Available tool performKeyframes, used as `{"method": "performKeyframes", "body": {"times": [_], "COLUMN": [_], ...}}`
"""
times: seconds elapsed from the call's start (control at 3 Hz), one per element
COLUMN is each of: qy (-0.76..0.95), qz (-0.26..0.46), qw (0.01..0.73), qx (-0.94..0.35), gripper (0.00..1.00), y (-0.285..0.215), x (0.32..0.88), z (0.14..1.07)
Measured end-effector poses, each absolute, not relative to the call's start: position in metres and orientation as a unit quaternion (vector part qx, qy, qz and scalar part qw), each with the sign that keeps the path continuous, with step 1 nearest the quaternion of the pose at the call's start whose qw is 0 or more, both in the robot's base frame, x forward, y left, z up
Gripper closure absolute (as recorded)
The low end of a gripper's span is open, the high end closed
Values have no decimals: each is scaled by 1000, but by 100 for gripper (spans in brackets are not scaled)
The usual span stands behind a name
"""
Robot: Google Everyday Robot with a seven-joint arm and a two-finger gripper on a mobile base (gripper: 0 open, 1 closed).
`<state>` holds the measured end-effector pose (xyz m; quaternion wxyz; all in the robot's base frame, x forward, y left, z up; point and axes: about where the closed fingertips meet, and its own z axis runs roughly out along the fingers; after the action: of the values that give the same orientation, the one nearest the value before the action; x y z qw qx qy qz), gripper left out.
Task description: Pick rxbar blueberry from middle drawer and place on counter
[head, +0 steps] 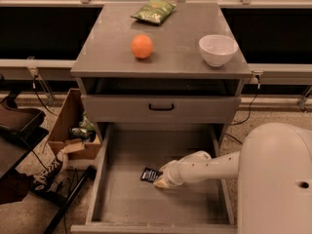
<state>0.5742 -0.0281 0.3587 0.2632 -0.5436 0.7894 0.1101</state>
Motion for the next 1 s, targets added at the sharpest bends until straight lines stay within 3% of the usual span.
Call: {"method": "performKeyframes", "body": {"times": [0.33,1.0], "qy": [786,769], "qz": [102,78], "qw": [261,278], "qx": [-552,-570], "gripper": [100,100], "y": [-34,-79], "x": [567,553], "z": [385,599]}}
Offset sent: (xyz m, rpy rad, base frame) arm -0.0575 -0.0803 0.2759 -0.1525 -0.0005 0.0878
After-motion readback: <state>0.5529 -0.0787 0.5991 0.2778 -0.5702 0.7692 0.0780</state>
